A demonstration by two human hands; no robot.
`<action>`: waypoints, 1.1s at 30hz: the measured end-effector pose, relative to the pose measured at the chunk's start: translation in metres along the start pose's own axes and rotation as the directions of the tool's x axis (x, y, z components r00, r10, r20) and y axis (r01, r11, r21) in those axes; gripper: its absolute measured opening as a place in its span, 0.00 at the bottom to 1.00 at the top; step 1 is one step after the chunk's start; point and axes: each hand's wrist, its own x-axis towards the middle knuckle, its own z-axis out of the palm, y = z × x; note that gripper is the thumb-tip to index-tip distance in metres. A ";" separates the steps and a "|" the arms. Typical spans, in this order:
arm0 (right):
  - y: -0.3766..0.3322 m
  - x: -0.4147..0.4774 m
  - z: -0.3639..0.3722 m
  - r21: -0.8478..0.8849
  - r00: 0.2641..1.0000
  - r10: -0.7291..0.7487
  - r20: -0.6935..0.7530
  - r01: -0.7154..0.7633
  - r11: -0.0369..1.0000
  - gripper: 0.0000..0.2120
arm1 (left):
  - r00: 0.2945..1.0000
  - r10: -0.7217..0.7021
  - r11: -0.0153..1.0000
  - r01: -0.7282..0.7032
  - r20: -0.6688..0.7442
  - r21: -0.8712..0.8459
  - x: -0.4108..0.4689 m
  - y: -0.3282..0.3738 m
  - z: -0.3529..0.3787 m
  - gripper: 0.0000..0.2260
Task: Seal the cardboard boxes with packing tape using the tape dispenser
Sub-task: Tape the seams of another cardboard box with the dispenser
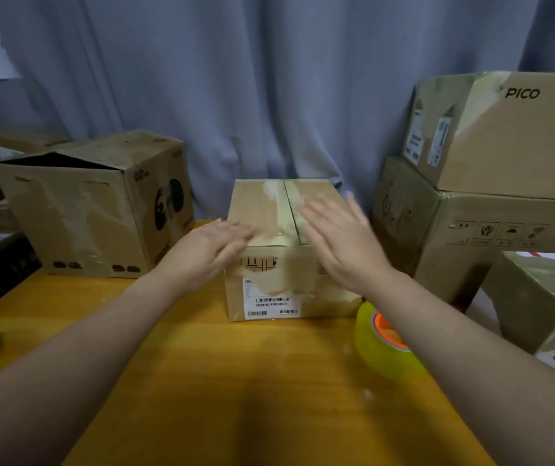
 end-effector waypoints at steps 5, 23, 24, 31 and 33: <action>-0.045 0.049 0.036 -0.041 0.884 0.112 0.455 -0.104 0.994 0.25 | 0.978 -0.208 0.926 0.206 0.030 -0.317 0.013 -0.003 0.018 0.17; -0.013 0.032 0.021 -0.384 0.931 0.091 0.354 0.056 0.922 0.27 | 0.995 -0.090 0.996 0.090 0.040 0.011 0.000 -0.007 0.019 0.26; -0.006 0.029 0.019 -0.391 0.922 0.179 0.344 -0.033 0.920 0.26 | 0.994 -0.113 0.994 0.113 -0.002 0.009 0.000 -0.003 0.021 0.24; -0.002 -0.011 0.040 -0.555 0.944 0.146 0.295 0.045 0.831 0.38 | 0.950 -0.255 0.917 0.297 -0.182 0.266 0.007 0.033 0.042 0.27; 0.003 -0.008 0.032 -0.548 0.946 0.103 0.306 0.086 0.832 0.40 | 0.944 -0.257 0.891 0.314 -0.205 0.329 0.012 0.042 0.041 0.26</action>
